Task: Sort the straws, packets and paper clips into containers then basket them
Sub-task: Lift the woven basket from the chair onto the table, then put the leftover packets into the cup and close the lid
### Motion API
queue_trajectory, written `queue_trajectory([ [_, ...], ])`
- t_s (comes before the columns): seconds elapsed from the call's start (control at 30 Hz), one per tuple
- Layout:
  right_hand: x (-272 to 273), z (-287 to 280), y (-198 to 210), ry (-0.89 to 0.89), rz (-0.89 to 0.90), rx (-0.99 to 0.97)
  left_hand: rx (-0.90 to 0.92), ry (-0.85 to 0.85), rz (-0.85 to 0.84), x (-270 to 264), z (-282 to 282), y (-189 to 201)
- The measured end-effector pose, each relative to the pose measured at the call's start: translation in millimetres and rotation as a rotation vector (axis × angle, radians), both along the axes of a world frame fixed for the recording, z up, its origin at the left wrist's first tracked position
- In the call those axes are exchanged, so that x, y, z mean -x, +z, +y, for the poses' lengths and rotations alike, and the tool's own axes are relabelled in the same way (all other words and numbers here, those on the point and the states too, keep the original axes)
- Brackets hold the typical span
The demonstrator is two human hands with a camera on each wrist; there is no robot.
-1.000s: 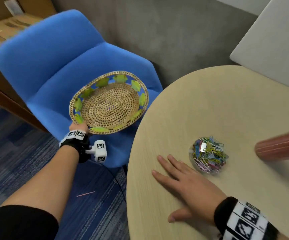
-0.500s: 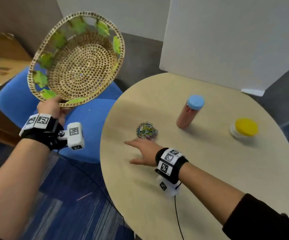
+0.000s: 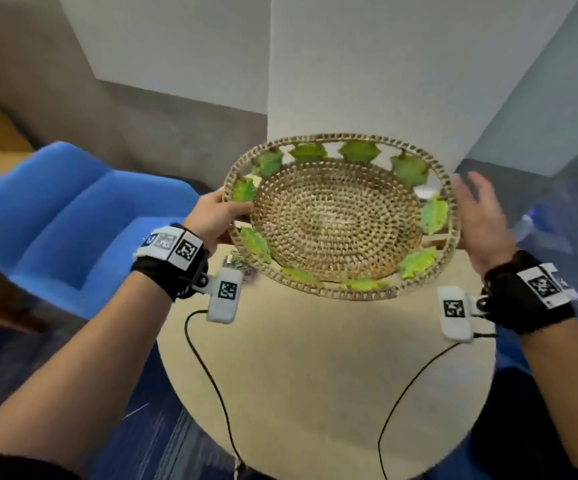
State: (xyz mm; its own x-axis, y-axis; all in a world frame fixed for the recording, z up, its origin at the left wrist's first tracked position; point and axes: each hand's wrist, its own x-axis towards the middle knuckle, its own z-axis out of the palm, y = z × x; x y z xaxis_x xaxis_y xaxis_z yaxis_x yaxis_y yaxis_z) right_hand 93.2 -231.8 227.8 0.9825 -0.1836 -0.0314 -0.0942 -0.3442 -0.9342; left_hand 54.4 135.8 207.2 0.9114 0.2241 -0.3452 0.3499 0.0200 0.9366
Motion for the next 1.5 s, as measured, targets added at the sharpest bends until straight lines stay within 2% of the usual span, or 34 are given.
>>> queue_trajectory([
  [0.07, 3, -29, -9, 0.081, 0.029, 0.3, -0.052, -0.065, 0.02, 1, -32, -6],
  [0.1, 5, -42, -19, 0.108, 0.064, 0.375, -0.078, -0.087, 0.024, 0, -44, -12],
  [0.27, 23, -88, -96, 0.112, 0.291, 0.409, -0.236, -0.296, 0.166, -5, -71, -56],
  [0.33, 31, -92, -124, 0.161, 0.38, 0.46, -0.368, -0.424, 0.242, -3, -73, -79],
  [0.43, 38, -88, -154, 0.209, 0.47, 0.578, -0.473, -0.544, 0.335, 2, -76, -117],
  [0.53, 36, -76, -173, 0.199, 0.554, 0.548, -0.472, -0.544, 0.413, 6, -77, -151],
  [0.6, 30, -67, -182, 0.203, 0.59, 0.598, -0.53, -0.543, 0.431, 6, -77, -172],
  [0.67, 22, -56, -186, 0.206, 0.636, 0.7, -0.603, -0.513, 0.415, 3, -75, -187],
  [0.8, 4, -31, -191, 0.173, 0.661, 0.838, -0.638, -0.402, 0.366, 2, -71, -198],
  [0.93, 7, -21, -210, 0.156, 0.713, 0.93, -0.681, -0.43, 0.347, 8, -65, -206],
  [1.07, 13, -15, -211, 0.157, 0.747, 0.924, -0.682, -0.474, 0.268, -1, -60, -207],
  [1.13, 14, -19, -216, 0.191, 0.77, 0.938, -0.671, -0.484, 0.247, -5, -57, -206],
  [1.23, 1, -37, -221, 0.338, 0.802, 1.064, -0.665, -0.504, 0.259, -9, -55, -207],
  [1.33, -35, -56, -195, 0.482, 0.815, 1.144, -0.706, -0.519, 0.295, -12, -52, -212],
  [1.43, -85, -70, -154, 0.383, 0.66, 1.129, -0.715, -0.528, 0.316, -15, -51, -212],
  [1.5, -118, -79, -146, 0.309, 0.569, 1.117, -0.743, -0.498, 0.328, -19, -52, -211],
])
